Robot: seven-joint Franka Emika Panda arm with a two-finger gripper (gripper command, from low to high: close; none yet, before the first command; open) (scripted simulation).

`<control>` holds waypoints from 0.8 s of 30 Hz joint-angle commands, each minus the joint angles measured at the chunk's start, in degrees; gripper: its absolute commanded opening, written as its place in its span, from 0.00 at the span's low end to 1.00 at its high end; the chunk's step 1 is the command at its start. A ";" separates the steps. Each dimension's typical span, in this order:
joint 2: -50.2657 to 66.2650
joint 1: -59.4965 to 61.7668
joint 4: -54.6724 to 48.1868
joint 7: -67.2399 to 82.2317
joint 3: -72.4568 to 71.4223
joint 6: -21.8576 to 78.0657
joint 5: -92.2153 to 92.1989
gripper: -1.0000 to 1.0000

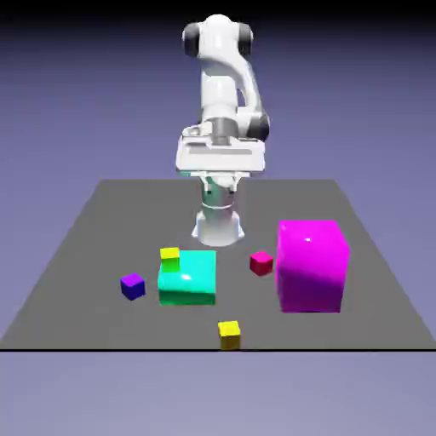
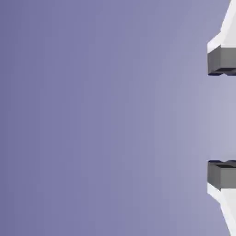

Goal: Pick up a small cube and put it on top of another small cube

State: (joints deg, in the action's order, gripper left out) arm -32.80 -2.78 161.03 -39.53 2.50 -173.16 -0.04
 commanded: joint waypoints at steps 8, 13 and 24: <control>-0.96 -13.89 0.21 19.43 16.61 5.59 -0.29 0.50; -1.56 -22.57 0.35 31.57 27.00 9.08 -0.47 0.50; -2.88 -41.67 0.64 58.28 49.84 16.76 -0.88 0.50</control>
State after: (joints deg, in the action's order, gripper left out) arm -35.69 -44.45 161.68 18.75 52.34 -156.40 -0.92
